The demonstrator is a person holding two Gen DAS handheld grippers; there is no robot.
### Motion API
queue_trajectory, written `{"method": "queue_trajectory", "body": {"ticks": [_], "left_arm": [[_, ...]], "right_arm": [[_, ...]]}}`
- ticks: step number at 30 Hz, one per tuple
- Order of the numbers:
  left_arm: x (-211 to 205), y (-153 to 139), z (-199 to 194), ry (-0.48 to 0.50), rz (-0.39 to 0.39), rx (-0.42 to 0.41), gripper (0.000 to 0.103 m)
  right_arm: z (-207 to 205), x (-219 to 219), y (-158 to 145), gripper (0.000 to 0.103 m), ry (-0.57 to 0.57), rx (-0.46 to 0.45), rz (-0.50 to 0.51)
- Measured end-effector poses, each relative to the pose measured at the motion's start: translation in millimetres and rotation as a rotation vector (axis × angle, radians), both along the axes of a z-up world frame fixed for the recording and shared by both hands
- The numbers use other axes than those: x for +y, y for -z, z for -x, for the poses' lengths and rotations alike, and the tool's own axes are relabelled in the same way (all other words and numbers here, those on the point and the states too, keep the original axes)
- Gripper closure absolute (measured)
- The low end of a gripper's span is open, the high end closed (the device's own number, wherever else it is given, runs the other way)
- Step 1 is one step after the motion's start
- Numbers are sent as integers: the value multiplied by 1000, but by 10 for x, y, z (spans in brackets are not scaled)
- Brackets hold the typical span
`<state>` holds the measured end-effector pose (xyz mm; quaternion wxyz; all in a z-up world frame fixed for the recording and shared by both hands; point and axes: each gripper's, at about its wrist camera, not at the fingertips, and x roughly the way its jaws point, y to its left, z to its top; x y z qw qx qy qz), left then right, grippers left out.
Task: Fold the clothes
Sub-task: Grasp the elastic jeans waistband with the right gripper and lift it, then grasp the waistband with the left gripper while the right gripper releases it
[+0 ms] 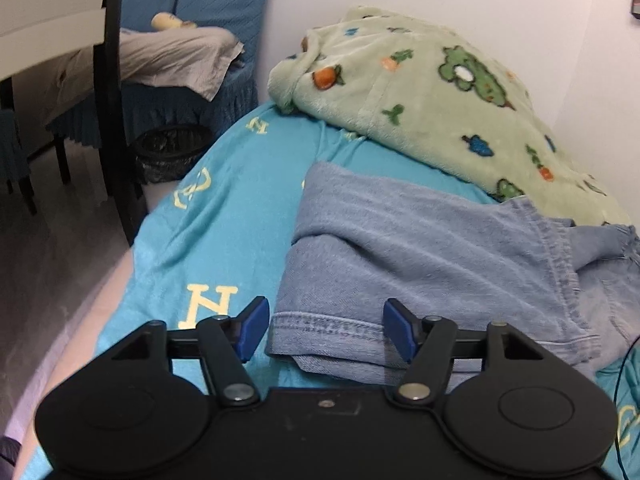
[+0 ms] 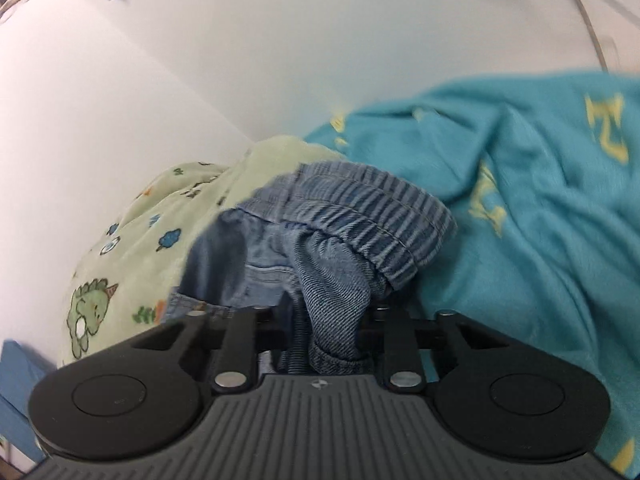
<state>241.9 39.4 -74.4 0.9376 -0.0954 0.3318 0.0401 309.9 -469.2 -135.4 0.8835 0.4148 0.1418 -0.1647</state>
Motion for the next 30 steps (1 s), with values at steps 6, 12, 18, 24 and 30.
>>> {"method": "queue_trajectory", "body": {"ticks": [6, 12, 18, 24, 30], "left_arm": [[29, -207, 132, 42, -11, -39, 43], [129, -352, 186, 63, 40, -58, 44], [370, -614, 327, 86, 101, -122, 44], [554, -736, 490, 125, 96, -167, 44], [809, -643, 400, 57, 196, -150, 44]], "right_arm": [[237, 442, -599, 84, -40, -61, 204], [354, 1137, -1239, 85, -130, -152, 449], [375, 1984, -1646, 85, -274, -234, 718], [532, 2950, -1403, 86, -474, -279, 890], [542, 3729, -671, 86, -746, -166, 1031]]}}
